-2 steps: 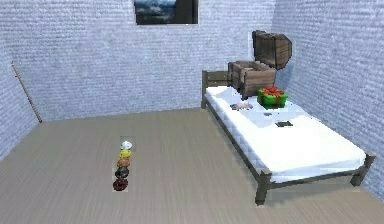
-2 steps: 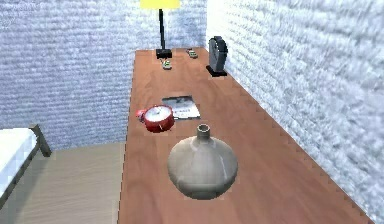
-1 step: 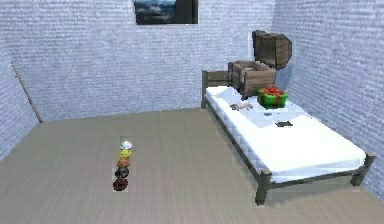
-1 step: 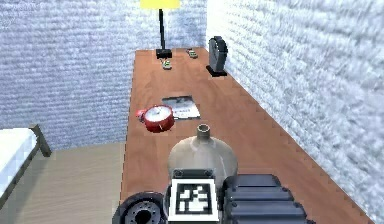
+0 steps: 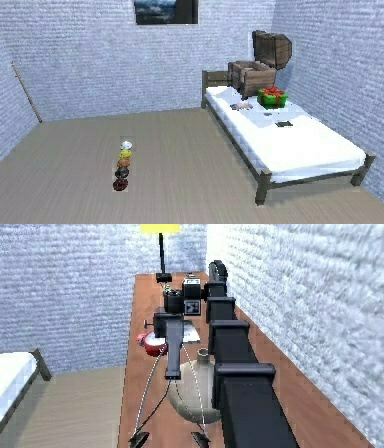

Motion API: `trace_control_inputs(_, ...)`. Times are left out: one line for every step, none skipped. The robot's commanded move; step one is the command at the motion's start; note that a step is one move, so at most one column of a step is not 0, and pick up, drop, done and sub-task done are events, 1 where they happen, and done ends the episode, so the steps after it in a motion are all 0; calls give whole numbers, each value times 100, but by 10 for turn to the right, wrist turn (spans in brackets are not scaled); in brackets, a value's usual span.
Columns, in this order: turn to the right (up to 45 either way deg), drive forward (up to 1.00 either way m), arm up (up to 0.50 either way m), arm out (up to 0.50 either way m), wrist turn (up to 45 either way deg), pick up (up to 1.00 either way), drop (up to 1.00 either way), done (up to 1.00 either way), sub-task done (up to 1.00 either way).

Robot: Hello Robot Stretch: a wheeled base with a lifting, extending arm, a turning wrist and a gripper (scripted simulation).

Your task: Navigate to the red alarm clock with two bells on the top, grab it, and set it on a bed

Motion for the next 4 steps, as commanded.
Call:
trace_control_inputs(0, 0, 0, 0, 450, 0, 0, 0, 0)
trace_control_inputs(0, 0, 0, 0, 450, 0, 0, 0, 0)
trace_control_inputs(0, 0, 0, 0, 450, 0, 0, 0, 0)
trace_control_inputs(0, 0, 0, 0, 240, 0, 0, 0, 0)
